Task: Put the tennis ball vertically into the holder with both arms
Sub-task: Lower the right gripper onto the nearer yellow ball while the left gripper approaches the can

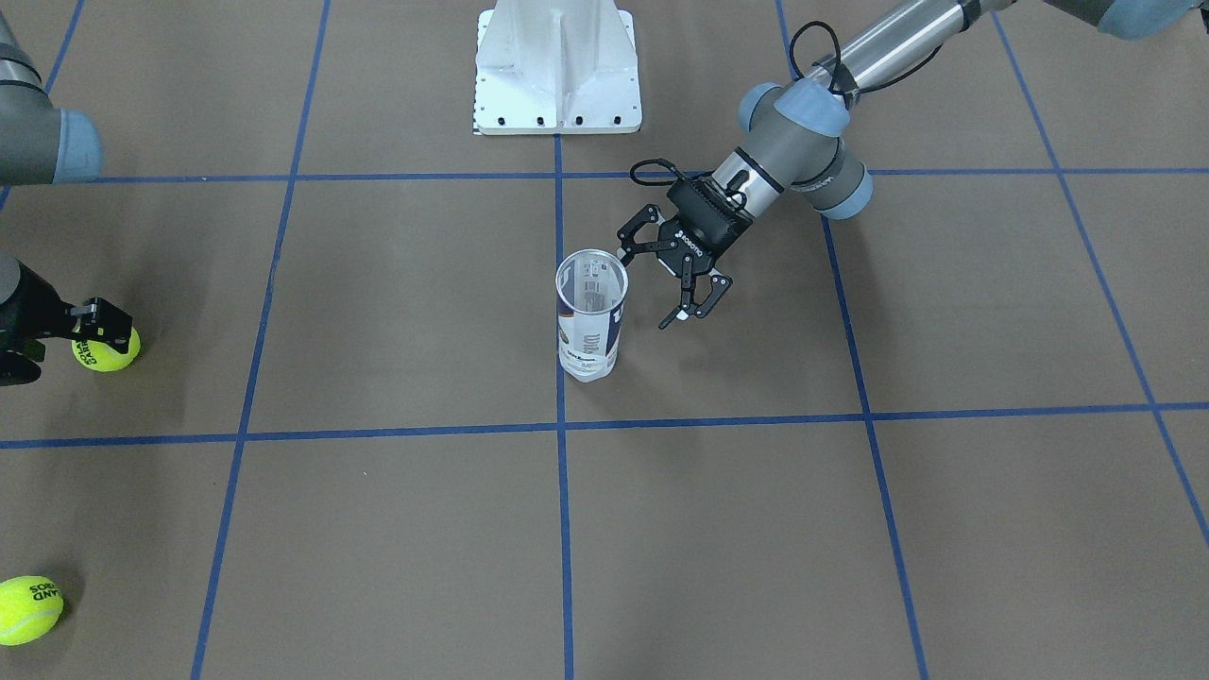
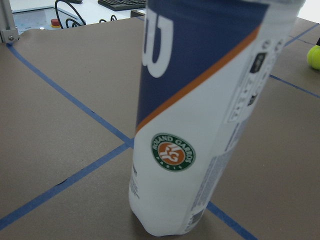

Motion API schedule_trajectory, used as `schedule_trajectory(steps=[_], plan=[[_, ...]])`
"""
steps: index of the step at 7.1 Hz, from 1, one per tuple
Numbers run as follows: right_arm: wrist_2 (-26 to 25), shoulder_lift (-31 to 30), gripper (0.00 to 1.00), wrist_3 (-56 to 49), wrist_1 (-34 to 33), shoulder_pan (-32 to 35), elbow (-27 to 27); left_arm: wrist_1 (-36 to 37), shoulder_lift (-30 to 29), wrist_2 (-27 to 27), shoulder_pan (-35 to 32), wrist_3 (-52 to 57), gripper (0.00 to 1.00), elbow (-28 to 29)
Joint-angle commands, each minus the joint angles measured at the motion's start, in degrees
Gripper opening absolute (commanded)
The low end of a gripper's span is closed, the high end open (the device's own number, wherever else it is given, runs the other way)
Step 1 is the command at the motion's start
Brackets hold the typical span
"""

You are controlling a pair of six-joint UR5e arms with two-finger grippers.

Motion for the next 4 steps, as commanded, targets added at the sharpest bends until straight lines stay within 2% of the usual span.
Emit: schedule_trajectory(steps=[1, 4], plan=[[0.4, -0.2, 0.99, 0.4, 0.0, -1.1, -1.0, -0.1, 0.2, 0.0, 0.0, 0.1, 0.99, 0.4], [1.4, -0.4, 0.98, 0.6, -0.1, -1.2, -0.5, -0.5, 0.2, 0.0, 0.0, 0.2, 0.99, 0.8]])
